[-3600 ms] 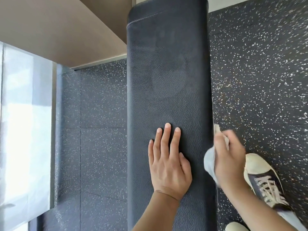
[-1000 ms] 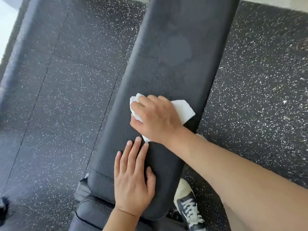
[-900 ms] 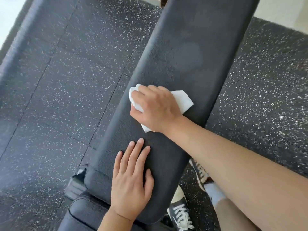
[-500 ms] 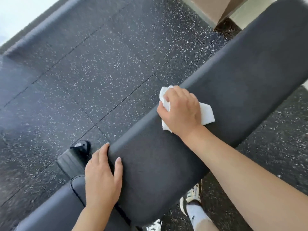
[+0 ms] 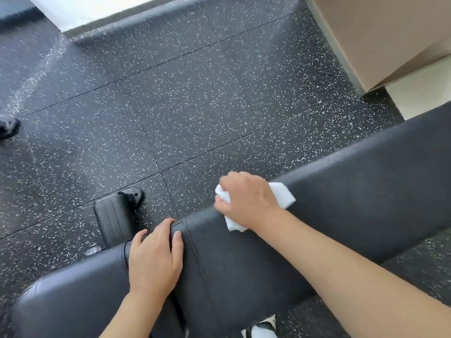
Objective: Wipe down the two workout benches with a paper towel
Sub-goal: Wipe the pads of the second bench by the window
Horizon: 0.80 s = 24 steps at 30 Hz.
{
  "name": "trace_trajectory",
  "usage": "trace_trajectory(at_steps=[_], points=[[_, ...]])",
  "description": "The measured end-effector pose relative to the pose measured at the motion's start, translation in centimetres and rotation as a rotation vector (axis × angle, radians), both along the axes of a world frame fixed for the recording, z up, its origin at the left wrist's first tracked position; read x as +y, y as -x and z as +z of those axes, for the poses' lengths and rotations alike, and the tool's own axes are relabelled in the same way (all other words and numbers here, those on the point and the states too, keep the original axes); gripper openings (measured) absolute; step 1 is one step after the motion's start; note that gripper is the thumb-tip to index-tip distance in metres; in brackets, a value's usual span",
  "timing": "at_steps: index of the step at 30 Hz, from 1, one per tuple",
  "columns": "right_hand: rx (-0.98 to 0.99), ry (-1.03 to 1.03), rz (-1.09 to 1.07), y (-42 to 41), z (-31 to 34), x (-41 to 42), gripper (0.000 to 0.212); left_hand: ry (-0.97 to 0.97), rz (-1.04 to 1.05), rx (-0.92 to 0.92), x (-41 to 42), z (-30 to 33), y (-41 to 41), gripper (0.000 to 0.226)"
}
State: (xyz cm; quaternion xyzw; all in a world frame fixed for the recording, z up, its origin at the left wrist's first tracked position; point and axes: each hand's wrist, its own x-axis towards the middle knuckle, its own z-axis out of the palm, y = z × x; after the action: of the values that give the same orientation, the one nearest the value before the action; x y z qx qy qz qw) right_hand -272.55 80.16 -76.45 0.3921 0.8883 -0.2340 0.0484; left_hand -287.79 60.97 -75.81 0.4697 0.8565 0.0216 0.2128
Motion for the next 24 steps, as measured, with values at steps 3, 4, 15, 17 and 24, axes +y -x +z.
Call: trace_trajectory(at_steps=[3,4,15,17,24], points=[[-0.14,-0.01,-0.157,-3.4,-0.1,4.1,0.032,-0.046,-0.007,0.006,-0.2,-0.6,0.3,0.052],[-0.169,0.0,-0.185,-3.6,-0.1,4.7,0.033,-0.047,-0.003,-0.004,-0.2,-0.7,0.4,0.052],[-0.19,0.267,0.125,12.2,0.4,-5.6,0.039,-0.081,-0.037,-0.19,-0.5,0.5,2.3,0.027],[-0.228,0.267,0.132,11.0,0.4,-4.4,0.041,-0.075,-0.024,-0.169,-0.8,0.2,3.0,0.033],[-0.539,0.135,-0.098,0.1,0.7,6.1,0.035,-0.012,0.022,-0.13,0.2,0.1,3.2,0.039]])
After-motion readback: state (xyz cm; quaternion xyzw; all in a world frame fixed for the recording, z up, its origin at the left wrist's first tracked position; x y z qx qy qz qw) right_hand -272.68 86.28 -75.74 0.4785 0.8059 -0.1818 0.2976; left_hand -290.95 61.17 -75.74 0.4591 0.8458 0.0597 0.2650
